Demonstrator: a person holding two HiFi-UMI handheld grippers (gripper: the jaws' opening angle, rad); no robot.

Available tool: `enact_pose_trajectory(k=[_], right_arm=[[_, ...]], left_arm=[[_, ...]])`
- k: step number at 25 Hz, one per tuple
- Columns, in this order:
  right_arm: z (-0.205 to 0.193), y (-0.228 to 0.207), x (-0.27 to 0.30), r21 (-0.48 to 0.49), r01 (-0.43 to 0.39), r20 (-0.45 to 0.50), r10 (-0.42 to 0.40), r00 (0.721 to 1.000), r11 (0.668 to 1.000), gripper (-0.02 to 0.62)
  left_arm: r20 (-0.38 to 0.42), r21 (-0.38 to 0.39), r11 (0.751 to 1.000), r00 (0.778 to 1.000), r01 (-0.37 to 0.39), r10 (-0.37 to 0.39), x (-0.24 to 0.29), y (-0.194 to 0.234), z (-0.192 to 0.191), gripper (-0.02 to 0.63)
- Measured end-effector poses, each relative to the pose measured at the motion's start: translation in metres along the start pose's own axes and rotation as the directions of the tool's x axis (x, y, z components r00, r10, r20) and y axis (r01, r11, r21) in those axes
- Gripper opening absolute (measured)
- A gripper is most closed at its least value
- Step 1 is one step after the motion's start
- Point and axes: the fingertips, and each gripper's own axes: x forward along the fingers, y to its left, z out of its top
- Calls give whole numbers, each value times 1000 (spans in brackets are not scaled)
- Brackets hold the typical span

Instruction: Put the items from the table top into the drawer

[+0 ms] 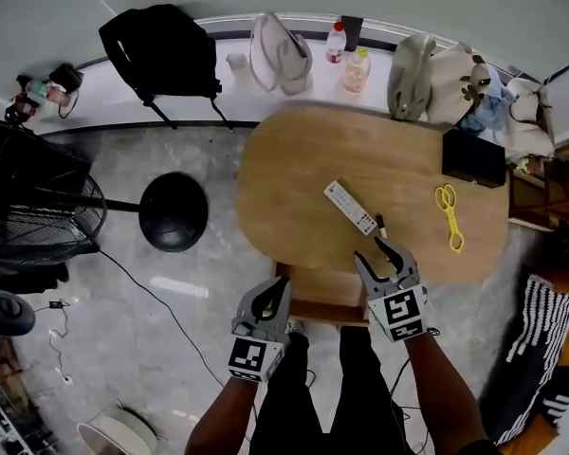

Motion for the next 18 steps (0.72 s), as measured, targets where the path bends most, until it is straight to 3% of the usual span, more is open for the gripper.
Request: enact_pose_trajectory(k=[6, 10, 18], right_arm=[[-61, -19, 76, -11, -46, -100, 45, 994, 999, 294], [-98, -34, 129, -15, -74, -183, 70, 981, 997, 452], [-145, -46, 197, -4, -166, -337, 155, 929, 986, 480]], left_arm=[[-50, -20, 999, 998, -36, 35, 22, 16, -63, 18], [-46, -46, 998, 998, -44, 42, 40, 21, -85, 18], [-45, -51, 996, 997, -66, 64, 61, 41, -96, 18]])
